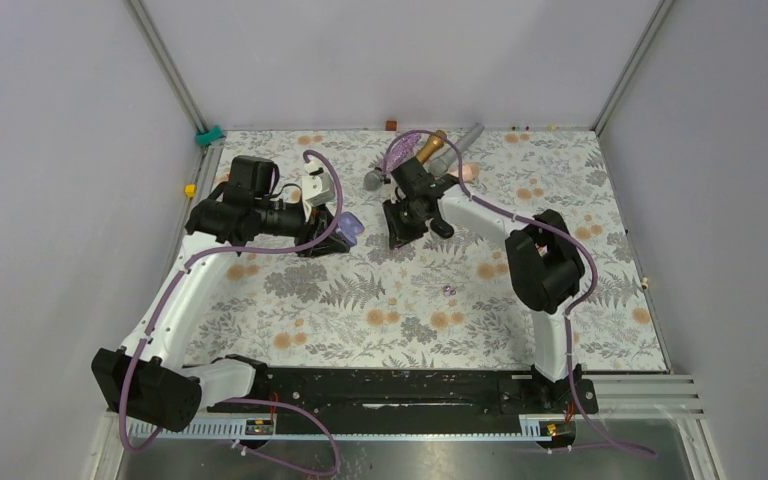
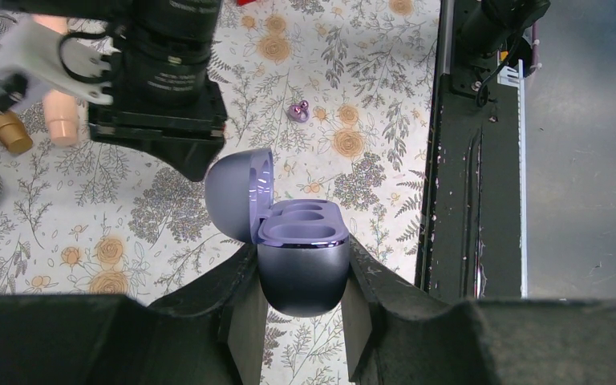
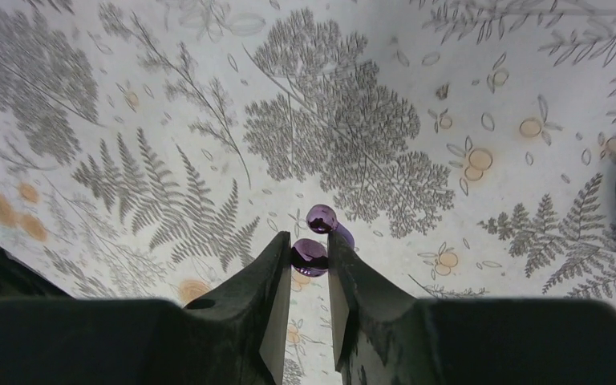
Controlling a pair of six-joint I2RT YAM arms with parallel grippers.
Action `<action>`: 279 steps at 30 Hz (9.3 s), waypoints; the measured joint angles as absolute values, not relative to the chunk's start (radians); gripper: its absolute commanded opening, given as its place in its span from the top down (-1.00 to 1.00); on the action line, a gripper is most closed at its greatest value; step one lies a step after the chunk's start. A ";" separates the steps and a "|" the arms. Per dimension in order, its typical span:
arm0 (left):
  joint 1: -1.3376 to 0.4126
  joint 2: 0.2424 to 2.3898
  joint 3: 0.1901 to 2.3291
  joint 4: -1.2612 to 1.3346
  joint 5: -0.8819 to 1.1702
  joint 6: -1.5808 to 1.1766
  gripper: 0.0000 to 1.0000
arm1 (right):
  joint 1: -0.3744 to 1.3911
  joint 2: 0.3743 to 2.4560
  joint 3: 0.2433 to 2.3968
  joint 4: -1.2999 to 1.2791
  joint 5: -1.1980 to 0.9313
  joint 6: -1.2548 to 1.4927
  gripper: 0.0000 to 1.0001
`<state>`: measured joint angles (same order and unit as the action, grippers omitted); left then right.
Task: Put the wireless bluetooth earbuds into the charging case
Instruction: Adjust the earbud at the center of the board.
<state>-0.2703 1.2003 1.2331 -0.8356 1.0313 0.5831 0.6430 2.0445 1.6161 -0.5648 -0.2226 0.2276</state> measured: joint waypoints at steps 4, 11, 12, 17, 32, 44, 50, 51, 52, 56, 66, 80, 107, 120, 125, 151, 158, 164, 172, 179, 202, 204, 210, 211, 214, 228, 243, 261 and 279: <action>-0.270 1.200 1.233 -0.836 1.035 0.583 1.00 | 0.659 2.001 1.469 -0.485 -0.222 0.182 0.41; -0.270 1.199 1.226 -0.821 1.038 0.582 1.00 | 0.694 1.969 1.338 -0.427 -0.232 0.144 0.11; -0.270 1.199 1.223 -0.815 1.039 0.582 1.00 | 0.696 1.959 1.338 -0.424 -0.238 0.139 0.06; -0.270 1.199 1.217 -0.813 1.041 0.582 1.00 | 0.700 1.914 1.340 -0.427 -0.277 0.124 -0.01; -0.270 1.199 1.217 -0.813 1.043 0.583 1.00 | 0.618 1.935 1.355 -0.434 -0.303 0.155 0.25; -0.270 1.199 1.217 -0.813 1.043 0.583 1.00 | 0.564 2.002 1.355 -0.436 -0.347 0.215 0.27; -0.270 1.199 1.217 -0.813 1.043 0.583 1.00 | 0.562 2.021 1.355 -0.447 -0.381 0.218 0.28; -0.270 1.199 1.217 -0.813 1.043 0.582 1.00 | 0.562 2.021 1.355 -0.450 -0.384 0.218 0.28; -0.270 1.199 1.217 -0.813 1.043 0.583 1.00 | 0.562 2.021 1.355 -0.455 -0.385 0.218 0.28; -0.270 1.199 1.217 -0.813 1.043 0.583 1.00 | 0.562 2.021 1.355 -0.463 -0.387 0.216 0.28; -0.270 1.195 1.217 -0.813 1.042 0.583 1.00 | 0.562 2.021 1.352 -0.462 -0.439 0.226 0.28; -0.270 1.190 1.217 -0.813 1.042 0.583 1.00 | 0.562 2.040 1.351 -0.447 -0.527 0.268 0.29; -0.269 1.174 1.217 -0.813 1.039 0.583 1.00 | 0.593 1.961 1.270 -0.460 -0.535 0.202 0.34; -0.268 1.166 1.216 -0.813 1.035 0.587 1.00 | 0.616 1.999 1.282 -0.458 -0.508 0.218 0.36; -0.268 1.166 1.216 -0.812 1.035 0.587 1.00 | 0.616 2.008 1.299 -0.459 -0.485 0.233 0.35; -0.268 1.166 1.215 -0.813 1.036 0.587 1.00 | 0.536 2.016 1.353 -0.466 -0.452 0.220 0.38; -0.268 1.166 1.215 -0.813 1.036 0.587 1.00 | 0.521 2.066 1.396 -0.487 -0.467 0.233 0.39; -0.268 1.166 1.215 -0.813 1.036 0.587 1.00 | 0.522 2.075 1.407 -0.492 -0.475 0.241 0.38; -0.268 1.166 1.215 -0.813 1.036 0.587 1.00 | 0.528 2.079 1.407 -0.493 -0.491 0.244 0.35; -0.268 1.166 1.215 -0.813 1.035 0.587 1.00 | 0.544 2.080 1.407 -0.493 -0.492 0.245 0.35; -0.268 1.166 1.215 -0.813 1.035 0.593 1.00 | 0.545 2.165 1.459 -0.458 -0.653 0.358 0.46; -0.268 1.166 1.215 -0.813 1.035 0.593 1.00 | 0.545 2.173 1.461 -0.449 -0.668 0.372 0.51; -0.268 1.166 1.215 -0.813 1.035 0.594 1.00 | 0.545 2.188 1.461 -0.406 -0.704 0.417 0.50; -0.268 1.166 1.215 -0.813 1.035 0.594 1.00 | 0.545 2.189 1.461 -0.401 -0.704 0.419 0.49; -0.268 1.166 1.215 -0.813 1.035 0.594 1.00 | 0.545 2.189 1.462 -0.393 -0.709 0.421 0.47; -0.268 1.166 1.215 -0.813 1.034 0.594 1.00 | 0.545 2.202 1.555 -0.383 -0.701 0.400 0.48; -0.266 1.154 1.215 -0.813 1.034 0.593 1.00 | 0.574 2.108 1.576 -0.473 -0.508 0.272 0.23; -0.266 1.153 1.215 -0.812 1.034 0.594 1.00 | 0.583 2.324 1.888 -0.662 -0.327 0.214 0.32; -0.262 1.153 1.202 -0.811 1.031 0.598 1.00 | 0.594 2.381 1.973 -0.702 -0.304 0.249 0.31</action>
